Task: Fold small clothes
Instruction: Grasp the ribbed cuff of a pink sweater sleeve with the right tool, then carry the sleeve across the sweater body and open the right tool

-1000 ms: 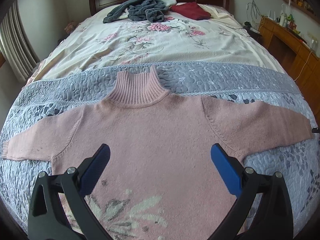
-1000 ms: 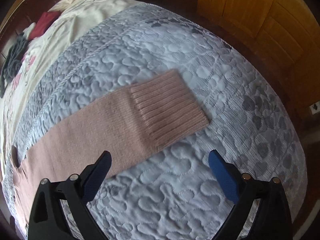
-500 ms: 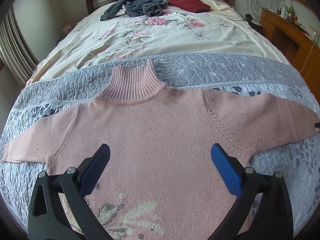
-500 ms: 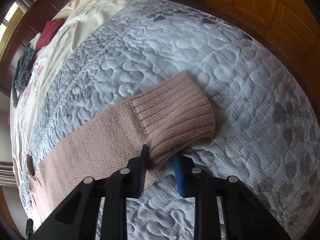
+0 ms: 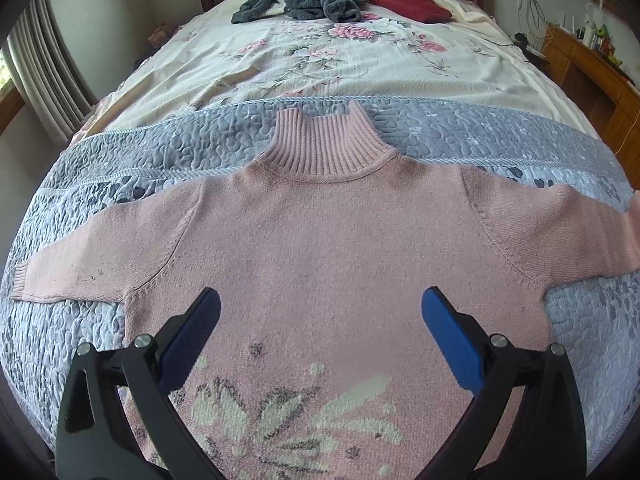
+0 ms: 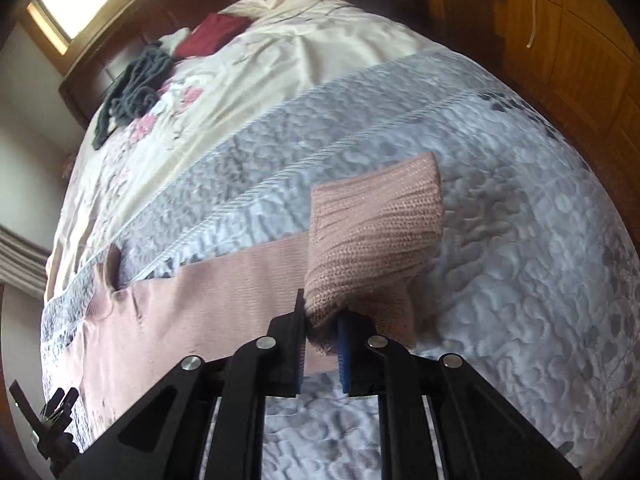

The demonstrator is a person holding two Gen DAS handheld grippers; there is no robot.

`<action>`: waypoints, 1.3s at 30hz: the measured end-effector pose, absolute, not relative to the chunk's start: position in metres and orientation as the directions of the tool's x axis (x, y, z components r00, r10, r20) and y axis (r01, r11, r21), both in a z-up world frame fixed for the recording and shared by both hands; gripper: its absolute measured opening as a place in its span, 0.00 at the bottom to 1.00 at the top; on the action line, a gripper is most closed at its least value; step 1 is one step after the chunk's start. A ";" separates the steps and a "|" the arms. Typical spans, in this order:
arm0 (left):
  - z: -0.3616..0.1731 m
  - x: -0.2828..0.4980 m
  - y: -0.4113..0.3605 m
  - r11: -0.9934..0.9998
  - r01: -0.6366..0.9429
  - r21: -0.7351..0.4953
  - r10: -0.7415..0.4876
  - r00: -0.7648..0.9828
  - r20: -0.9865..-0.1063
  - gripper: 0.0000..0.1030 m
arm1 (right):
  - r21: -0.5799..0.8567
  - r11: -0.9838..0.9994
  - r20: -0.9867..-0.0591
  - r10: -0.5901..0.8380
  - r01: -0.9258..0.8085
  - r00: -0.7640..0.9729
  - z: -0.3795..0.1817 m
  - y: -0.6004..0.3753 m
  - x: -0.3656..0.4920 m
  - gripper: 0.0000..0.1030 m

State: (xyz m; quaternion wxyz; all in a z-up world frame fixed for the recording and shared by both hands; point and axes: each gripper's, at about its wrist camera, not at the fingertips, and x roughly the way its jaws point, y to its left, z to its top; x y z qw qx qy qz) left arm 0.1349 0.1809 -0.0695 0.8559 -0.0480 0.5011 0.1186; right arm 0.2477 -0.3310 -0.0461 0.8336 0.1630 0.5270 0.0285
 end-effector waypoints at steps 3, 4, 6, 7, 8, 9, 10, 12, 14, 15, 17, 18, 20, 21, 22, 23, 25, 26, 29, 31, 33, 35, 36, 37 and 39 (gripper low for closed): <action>-0.071 0.126 0.194 0.964 -0.266 0.027 0.152 0.463 -0.873 0.97 | 0.308 0.951 -0.860 0.266 0.027 0.435 -0.041 -0.279 0.250 0.12; -0.071 0.124 0.197 0.963 -0.269 0.023 0.151 0.463 -0.874 0.97 | 0.317 0.949 -0.856 0.288 -0.006 0.430 -0.040 -0.261 0.251 0.12; -0.072 0.120 0.204 0.962 -0.274 0.021 0.150 0.461 -0.875 0.97 | 0.327 0.943 -0.847 0.324 -0.067 0.421 -0.040 -0.225 0.252 0.12; -0.073 0.118 0.207 0.961 -0.276 0.019 0.149 0.459 -0.876 0.97 | 0.326 0.940 -0.844 0.336 -0.097 0.417 -0.040 -0.206 0.251 0.12; -0.074 0.116 0.210 0.961 -0.277 0.016 0.147 0.459 -0.876 0.97 | 0.324 0.938 -0.843 0.347 -0.126 0.411 -0.040 -0.187 0.250 0.12; -0.074 0.114 0.213 0.960 -0.279 0.012 0.144 0.457 -0.878 0.97 | 0.320 0.935 -0.842 0.354 -0.151 0.406 -0.041 -0.169 0.250 0.12; -0.075 0.112 0.215 0.959 -0.282 0.008 0.141 0.456 -0.879 0.97 | 0.321 0.931 -0.842 0.366 -0.176 0.397 -0.042 -0.151 0.250 0.12; -0.077 0.109 0.221 0.958 -0.287 -0.001 0.136 0.455 -0.880 0.97 | 0.330 0.920 -0.841 0.388 -0.212 0.377 -0.046 -0.121 0.248 0.12; -0.078 0.106 0.226 0.957 -0.292 -0.006 0.133 0.452 -0.882 0.97 | 0.309 0.919 -0.849 0.383 -0.246 0.364 -0.051 -0.091 0.245 0.12; -0.079 0.105 0.229 0.956 -0.294 -0.008 0.131 0.451 -0.883 0.97 | 0.303 0.917 -0.853 0.383 -0.259 0.355 -0.054 -0.079 0.244 0.12; -0.080 0.102 0.233 0.954 -0.298 -0.013 0.128 0.450 -0.884 0.97 | 0.305 0.910 -0.860 0.389 -0.280 0.330 -0.063 -0.058 0.242 0.12; -0.081 0.101 0.235 0.954 -0.300 -0.016 0.127 0.450 -0.884 0.97 | 0.295 0.911 -0.866 0.382 -0.289 0.322 -0.067 -0.048 0.240 0.12; -0.083 0.099 0.240 0.953 -0.302 -0.021 0.123 0.449 -0.885 0.97 | 0.270 0.913 -0.881 0.362 -0.306 0.305 -0.078 -0.030 0.237 0.12; -0.083 0.099 0.242 0.953 -0.303 -0.024 0.120 0.448 -0.886 0.97 | 0.262 0.914 -0.888 0.355 -0.311 0.294 -0.084 -0.022 0.236 0.12; -0.084 0.098 0.243 0.952 -0.305 -0.028 0.118 0.447 -0.887 0.97 | 0.259 0.913 -0.894 0.351 -0.316 0.279 -0.092 -0.016 0.236 0.12; -0.084 0.097 0.245 0.951 -0.307 -0.031 0.115 0.446 -0.888 0.97 | 0.259 0.911 -0.900 0.348 -0.320 0.263 -0.099 -0.010 0.236 0.12; -0.086 0.097 0.247 0.951 -0.308 -0.041 0.105 0.443 -0.891 0.97 | 0.251 0.910 -0.911 0.337 -0.330 0.237 -0.112 -0.002 0.234 0.13; -0.086 0.097 0.248 0.950 -0.308 -0.046 0.100 0.442 -0.892 0.97 | 0.248 0.908 -0.916 0.333 -0.338 0.225 -0.118 0.001 0.232 0.14; -0.088 0.099 0.248 0.951 -0.303 -0.064 0.079 0.439 -0.895 0.97 | 0.272 0.886 -0.921 0.353 -0.375 0.166 -0.131 0.007 0.225 0.23; -0.089 0.102 0.245 0.952 -0.294 -0.081 0.059 0.439 -0.897 0.97 | 0.335 0.855 -0.905 0.409 -0.396 0.119 -0.133 0.005 0.216 0.24; -0.091 0.107 0.239 0.954 -0.281 -0.102 0.032 0.436 -0.899 0.97 | 0.352 0.836 -0.893 0.435 -0.421 0.116 -0.126 0.000 0.205 0.24; -0.094 0.114 0.231 0.955 -0.261 -0.137 -0.012 0.428 -0.904 0.97 | 0.346 0.838 -0.887 0.439 -0.423 0.143 -0.116 -0.014 0.197 0.25; -0.097 0.119 0.226 0.955 -0.253 -0.157 -0.037 0.423 -0.905 0.97 | 0.352 0.838 -0.882 0.447 -0.416 0.153 -0.111 -0.022 0.194 0.25; -0.100 0.124 0.219 0.953 -0.243 -0.178 -0.064 0.415 -0.908 0.97 | 0.354 0.843 -0.877 0.450 -0.405 0.167 -0.107 -0.033 0.191 0.25; -0.107 0.134 0.205 0.950 -0.221 -0.221 -0.120 0.393 -0.912 0.97 | 0.333 0.859 -0.879 0.432 -0.388 0.201 -0.101 -0.052 0.186 0.25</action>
